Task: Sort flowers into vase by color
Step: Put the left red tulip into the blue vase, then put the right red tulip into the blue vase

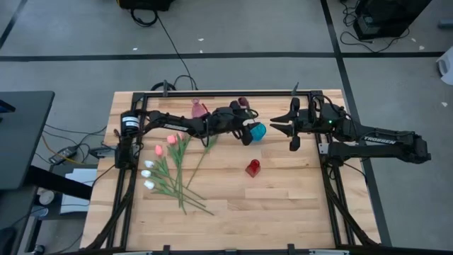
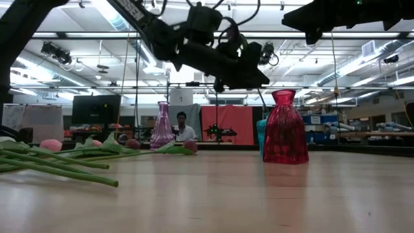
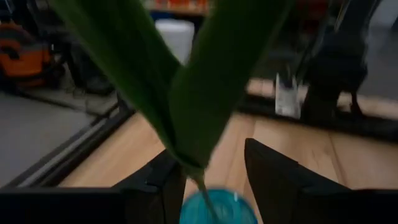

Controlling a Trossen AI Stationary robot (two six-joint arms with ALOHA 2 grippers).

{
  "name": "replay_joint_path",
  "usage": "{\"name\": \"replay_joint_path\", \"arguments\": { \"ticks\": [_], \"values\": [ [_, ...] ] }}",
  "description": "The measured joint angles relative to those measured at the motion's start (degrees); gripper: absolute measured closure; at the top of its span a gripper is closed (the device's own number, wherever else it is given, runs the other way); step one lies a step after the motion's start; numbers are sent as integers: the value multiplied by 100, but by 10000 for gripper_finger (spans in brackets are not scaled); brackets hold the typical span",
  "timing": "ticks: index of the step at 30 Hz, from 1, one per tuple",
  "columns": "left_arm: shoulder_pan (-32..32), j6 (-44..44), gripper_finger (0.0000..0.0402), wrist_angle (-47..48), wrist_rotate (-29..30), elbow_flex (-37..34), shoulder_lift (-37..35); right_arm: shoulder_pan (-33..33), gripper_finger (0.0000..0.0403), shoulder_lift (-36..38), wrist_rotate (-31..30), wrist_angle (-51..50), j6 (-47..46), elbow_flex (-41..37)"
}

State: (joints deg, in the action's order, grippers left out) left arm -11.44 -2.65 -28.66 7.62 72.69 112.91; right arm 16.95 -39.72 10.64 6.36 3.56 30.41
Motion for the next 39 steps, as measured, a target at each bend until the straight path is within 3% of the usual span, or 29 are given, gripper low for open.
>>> {"name": "replay_joint_path", "arguments": {
  "ticks": [4, 10, 17, 22, 26, 30, 39],
  "values": [
    [192, 90, 234, 916, 245, -2, -442, -2, 312, 0, 22, 42, 4, 0],
    [634, -292, 234, 3364, 1086, -7, -1163, -11, 312, 0, 148, 35, 6, 0],
    [1133, -1904, 234, 5599, 1852, 2, -1672, -82, 312, 2, 150, 233, -82, 2],
    [1376, -3059, 234, 7008, 1981, -7, -1646, -215, 312, -3, 150, 278, -100, 2],
    [1440, -3900, 234, 7531, 1903, -187, -1629, -262, 312, -7, 133, 283, -97, 2],
    [1343, -4512, 234, 7687, 1382, -497, -1627, -262, 312, -24, 104, 287, -97, 2],
    [1102, -5152, 234, 6837, 544, -1179, -1611, -260, 312, -152, 102, 296, -87, 2]
  ]
}}
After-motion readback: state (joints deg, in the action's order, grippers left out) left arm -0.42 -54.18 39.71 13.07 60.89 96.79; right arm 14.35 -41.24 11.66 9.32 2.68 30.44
